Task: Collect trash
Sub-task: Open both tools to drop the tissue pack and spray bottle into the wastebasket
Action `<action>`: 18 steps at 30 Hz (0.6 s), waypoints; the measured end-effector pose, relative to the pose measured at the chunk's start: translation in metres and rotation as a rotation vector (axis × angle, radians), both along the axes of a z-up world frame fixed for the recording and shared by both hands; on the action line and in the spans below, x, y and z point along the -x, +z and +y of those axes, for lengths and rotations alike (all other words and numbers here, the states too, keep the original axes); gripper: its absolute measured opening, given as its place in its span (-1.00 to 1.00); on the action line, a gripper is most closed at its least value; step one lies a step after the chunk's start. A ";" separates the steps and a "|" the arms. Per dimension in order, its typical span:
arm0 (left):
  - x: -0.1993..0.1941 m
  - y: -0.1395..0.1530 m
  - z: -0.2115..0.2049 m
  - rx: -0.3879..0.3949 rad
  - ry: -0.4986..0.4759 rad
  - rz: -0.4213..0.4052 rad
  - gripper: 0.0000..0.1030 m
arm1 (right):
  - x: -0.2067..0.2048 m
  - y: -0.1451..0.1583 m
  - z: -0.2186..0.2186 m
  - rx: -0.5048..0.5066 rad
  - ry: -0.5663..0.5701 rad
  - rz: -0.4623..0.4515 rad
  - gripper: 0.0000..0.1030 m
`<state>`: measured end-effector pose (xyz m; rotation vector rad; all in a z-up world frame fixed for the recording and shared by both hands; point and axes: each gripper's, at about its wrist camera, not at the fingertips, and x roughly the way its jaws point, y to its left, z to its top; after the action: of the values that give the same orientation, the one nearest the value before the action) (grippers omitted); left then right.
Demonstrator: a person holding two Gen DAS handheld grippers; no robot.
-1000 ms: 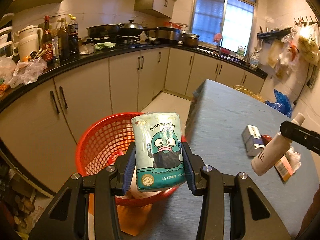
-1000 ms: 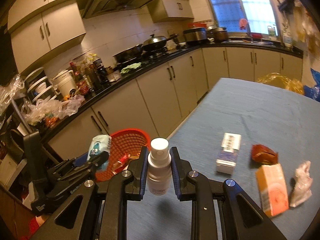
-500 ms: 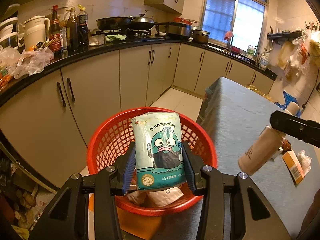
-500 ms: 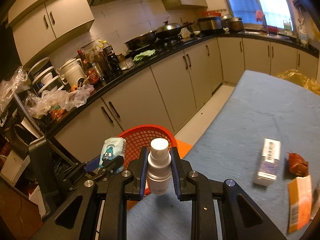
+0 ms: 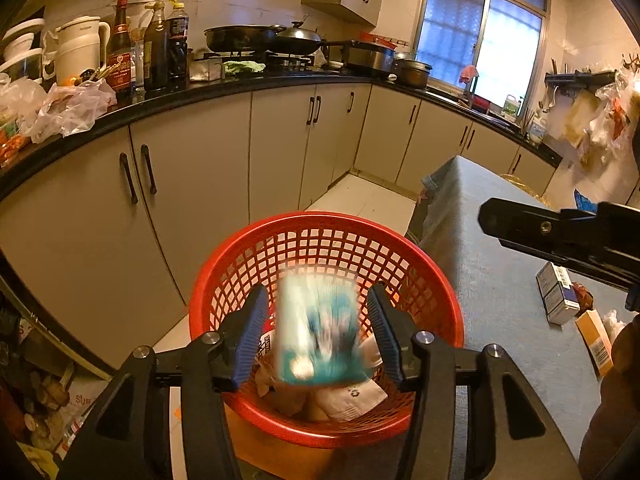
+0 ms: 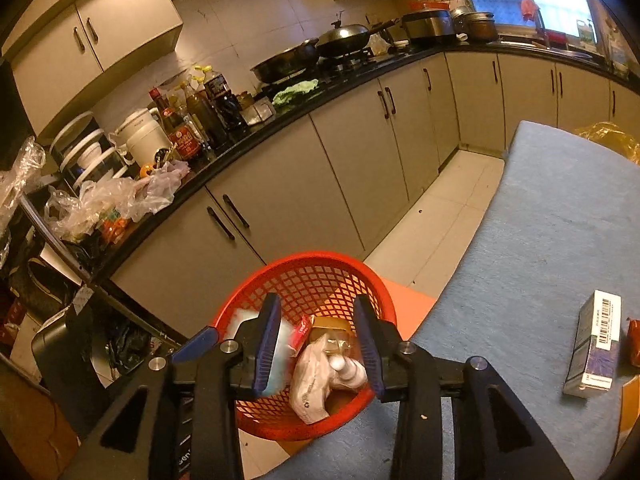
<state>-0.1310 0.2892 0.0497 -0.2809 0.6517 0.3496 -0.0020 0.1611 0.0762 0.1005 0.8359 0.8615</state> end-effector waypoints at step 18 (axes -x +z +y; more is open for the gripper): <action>-0.008 0.024 -0.083 -0.042 -0.174 -0.023 0.14 | 0.009 -0.002 -0.172 0.043 -0.272 -0.008 -0.04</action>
<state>-0.1230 0.2064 0.0733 -0.1865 0.6403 0.1925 -0.0113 -0.0106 0.0739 0.1686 0.8117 0.5876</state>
